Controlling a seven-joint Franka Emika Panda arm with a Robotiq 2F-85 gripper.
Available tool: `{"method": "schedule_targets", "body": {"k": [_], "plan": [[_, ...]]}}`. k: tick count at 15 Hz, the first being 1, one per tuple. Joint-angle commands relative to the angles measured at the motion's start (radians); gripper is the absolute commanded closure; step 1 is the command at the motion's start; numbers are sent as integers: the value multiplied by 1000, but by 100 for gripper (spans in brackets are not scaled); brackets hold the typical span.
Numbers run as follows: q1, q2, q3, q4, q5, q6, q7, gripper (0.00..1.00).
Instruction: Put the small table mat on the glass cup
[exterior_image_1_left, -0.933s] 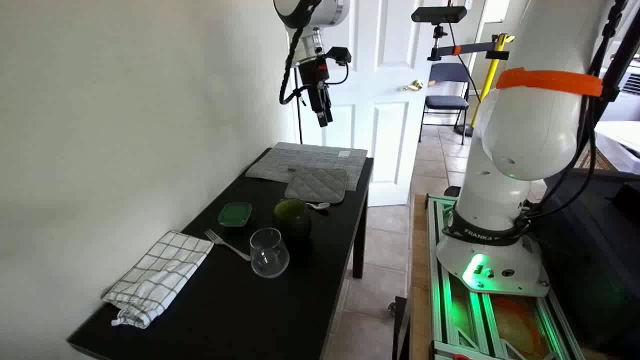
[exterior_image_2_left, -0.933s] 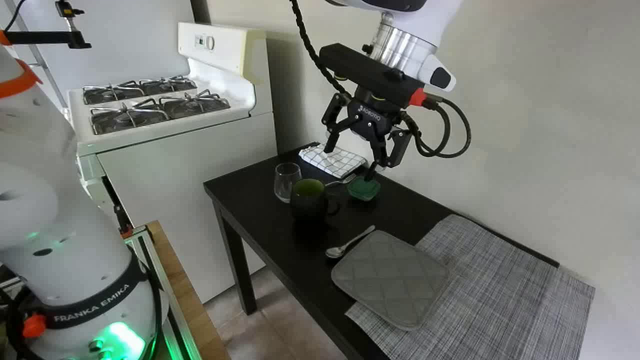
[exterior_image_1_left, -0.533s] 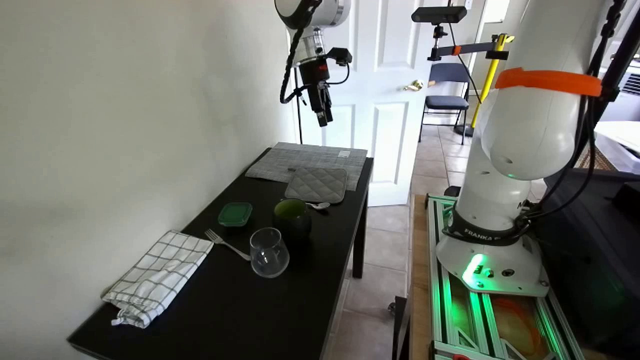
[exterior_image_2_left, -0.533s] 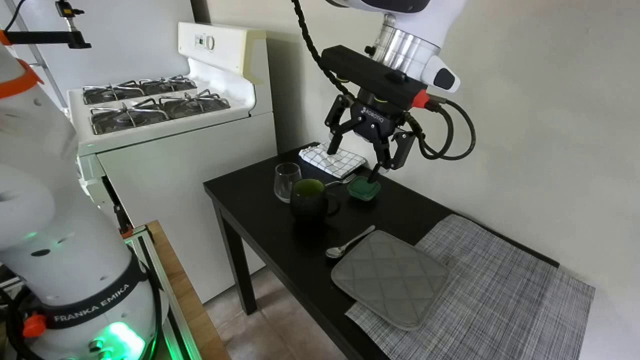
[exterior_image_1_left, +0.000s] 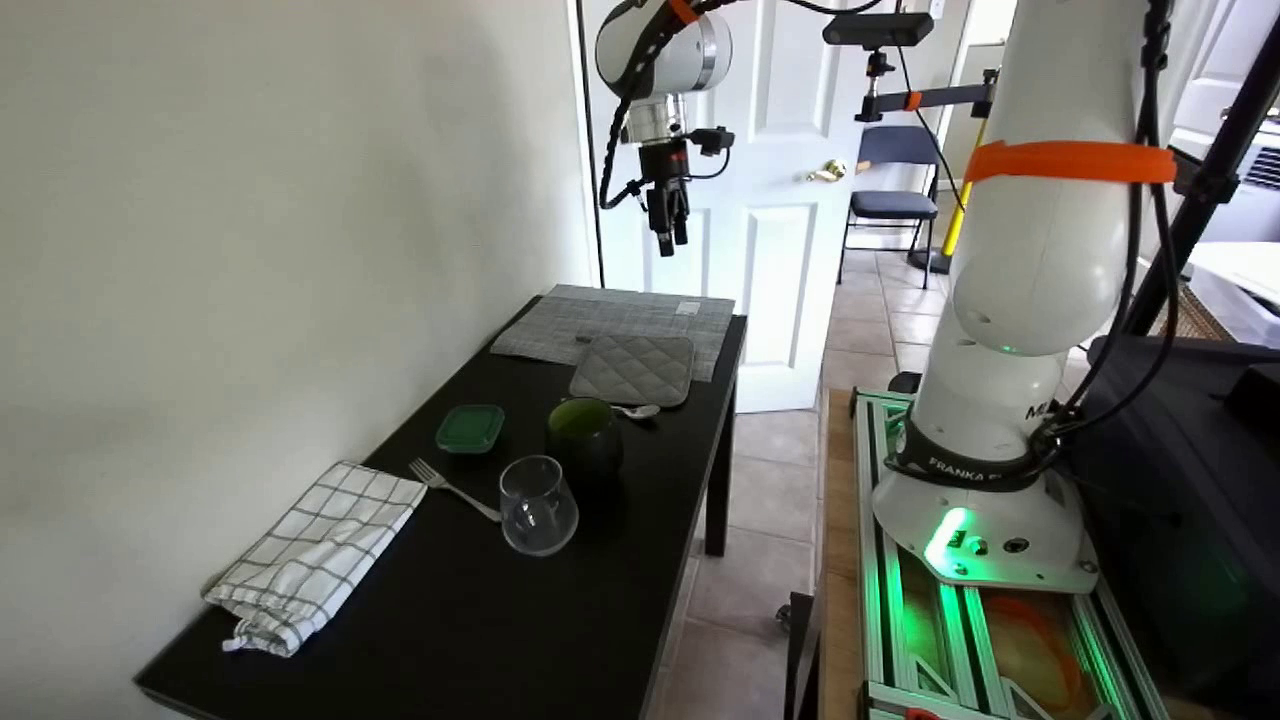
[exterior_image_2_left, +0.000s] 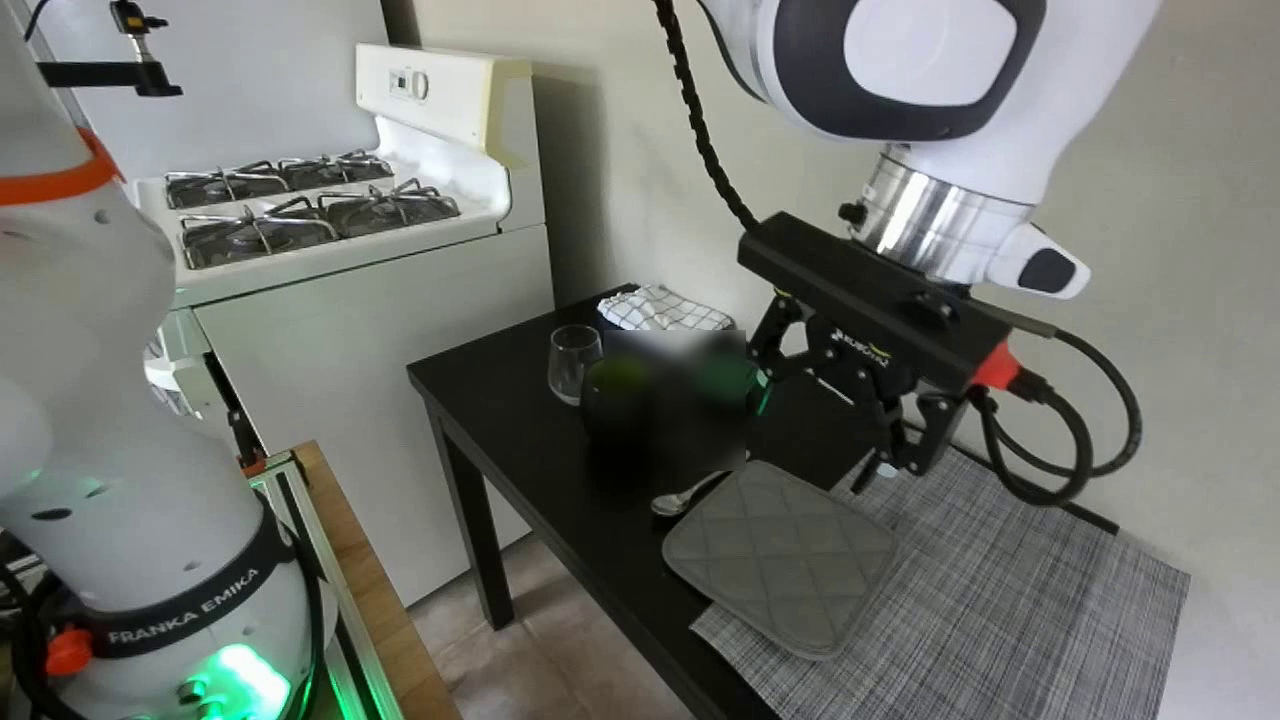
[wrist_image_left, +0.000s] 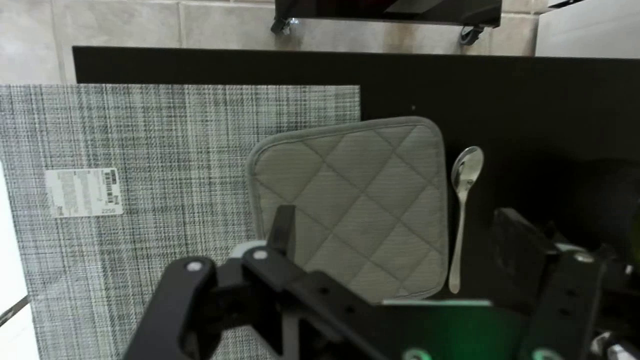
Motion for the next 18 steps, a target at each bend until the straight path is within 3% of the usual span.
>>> {"method": "schedule_targets", "body": {"k": [1, 6, 18], "plan": [[-48, 120, 19, 74, 93, 51, -115, 0], [-109, 273, 66, 182, 212, 33, -230, 0], [-247, 502, 173, 328, 301, 87, -270, 0]]}}
